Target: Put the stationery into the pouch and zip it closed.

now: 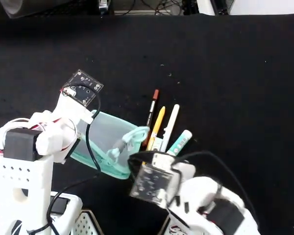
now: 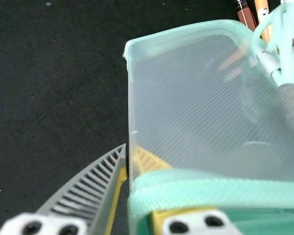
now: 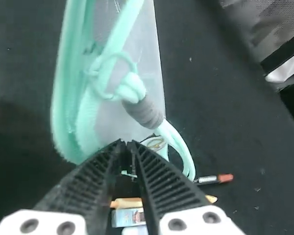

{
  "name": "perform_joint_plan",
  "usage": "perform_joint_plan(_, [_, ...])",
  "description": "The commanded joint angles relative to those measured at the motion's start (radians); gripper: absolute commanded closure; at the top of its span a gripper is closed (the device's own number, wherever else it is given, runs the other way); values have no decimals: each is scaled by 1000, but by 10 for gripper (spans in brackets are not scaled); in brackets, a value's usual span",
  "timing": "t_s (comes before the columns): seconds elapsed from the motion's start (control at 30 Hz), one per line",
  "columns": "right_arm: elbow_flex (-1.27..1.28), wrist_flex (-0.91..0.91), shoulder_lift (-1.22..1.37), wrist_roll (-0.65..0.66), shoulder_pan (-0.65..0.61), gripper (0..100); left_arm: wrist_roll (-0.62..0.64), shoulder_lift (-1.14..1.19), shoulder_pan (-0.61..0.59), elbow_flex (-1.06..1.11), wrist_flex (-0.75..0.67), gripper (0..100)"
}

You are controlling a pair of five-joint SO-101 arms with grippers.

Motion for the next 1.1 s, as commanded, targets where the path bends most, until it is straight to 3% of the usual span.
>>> perform_joint_plan(0.0, [-19,17,-58,8,64,986,-9,6,7,18,12,970])
perform_joint_plan(0.17, [-25,3,-15,2,74,966,-9,6,1,18,-40,970])
perform_joint_plan(0.37, [-30,-63,142,-110,120,730,-18,-98,10,58,-201,970])
perform_joint_plan(0.7, [-73,-112,191,-94,121,713,-60,-502,-1,424,-330,971])
perform_joint_plan(0.83, [-13,-147,229,-94,78,610,-58,-571,-1,456,-327,971])
perform_joint_plan(1.07, [59,-296,344,-89,66,622,-60,-565,-1,456,-285,971])
